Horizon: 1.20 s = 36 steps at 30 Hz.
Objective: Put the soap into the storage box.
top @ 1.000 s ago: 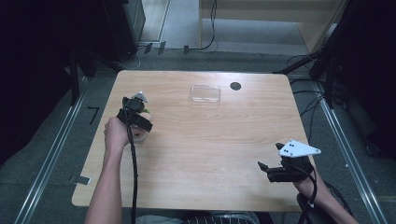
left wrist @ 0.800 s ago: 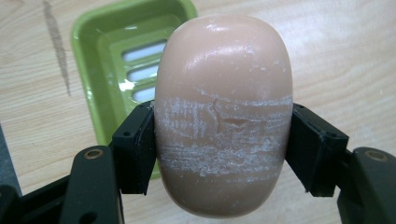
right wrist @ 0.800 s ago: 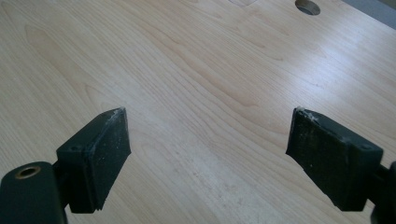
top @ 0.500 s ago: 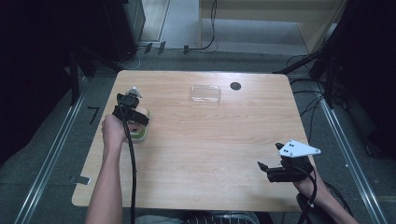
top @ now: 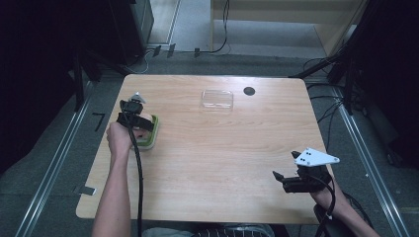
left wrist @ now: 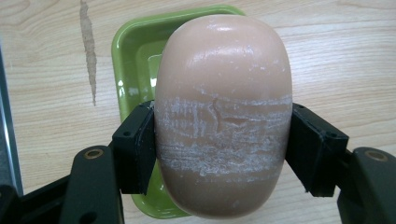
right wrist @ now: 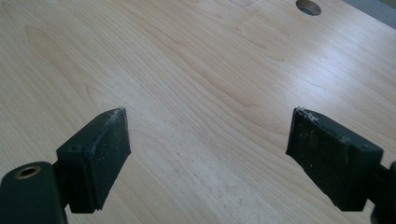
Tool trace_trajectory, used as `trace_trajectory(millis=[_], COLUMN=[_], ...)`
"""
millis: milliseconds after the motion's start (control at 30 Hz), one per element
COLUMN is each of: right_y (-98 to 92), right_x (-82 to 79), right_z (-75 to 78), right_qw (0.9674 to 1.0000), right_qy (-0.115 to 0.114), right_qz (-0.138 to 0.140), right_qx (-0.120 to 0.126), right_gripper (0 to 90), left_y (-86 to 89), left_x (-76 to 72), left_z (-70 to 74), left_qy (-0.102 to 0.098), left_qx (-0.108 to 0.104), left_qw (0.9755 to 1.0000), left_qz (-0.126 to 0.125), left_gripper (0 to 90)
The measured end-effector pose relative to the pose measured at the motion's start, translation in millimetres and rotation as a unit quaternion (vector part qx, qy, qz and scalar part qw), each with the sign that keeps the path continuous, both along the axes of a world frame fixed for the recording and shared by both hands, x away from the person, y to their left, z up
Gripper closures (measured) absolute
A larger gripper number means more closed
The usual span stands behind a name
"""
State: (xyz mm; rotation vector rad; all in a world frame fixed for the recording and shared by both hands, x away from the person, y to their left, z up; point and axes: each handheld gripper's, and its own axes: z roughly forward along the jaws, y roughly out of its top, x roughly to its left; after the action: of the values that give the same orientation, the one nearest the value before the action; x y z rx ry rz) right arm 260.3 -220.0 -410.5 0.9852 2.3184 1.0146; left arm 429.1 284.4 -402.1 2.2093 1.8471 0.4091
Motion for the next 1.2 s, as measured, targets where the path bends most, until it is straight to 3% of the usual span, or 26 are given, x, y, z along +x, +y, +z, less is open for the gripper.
trace_trajectory(millis=[233,633,1200], right_y=[0.0,-0.1,-0.2], right_x=[0.0,-0.1,-0.4], right_z=[0.1,0.0,0.0], right_qw=[1.0,1.0,1.0], right_qy=[0.0,0.001,0.001], right_qz=[0.0,0.001,-0.001], right_qx=[0.0,-0.001,-0.001], right_gripper=[13.3,13.3,13.3], left_y=[4.6,6.1,2.1], left_x=[0.4,3.6,6.1], left_z=[-3.4,-21.0,-29.3], left_qy=[-0.011,0.003,0.0], left_qx=[-0.004,-0.001,0.011], left_qw=[0.9998,0.9998,0.9995], left_qz=[0.016,0.018,0.031], left_gripper=[34.0,34.0,33.9])
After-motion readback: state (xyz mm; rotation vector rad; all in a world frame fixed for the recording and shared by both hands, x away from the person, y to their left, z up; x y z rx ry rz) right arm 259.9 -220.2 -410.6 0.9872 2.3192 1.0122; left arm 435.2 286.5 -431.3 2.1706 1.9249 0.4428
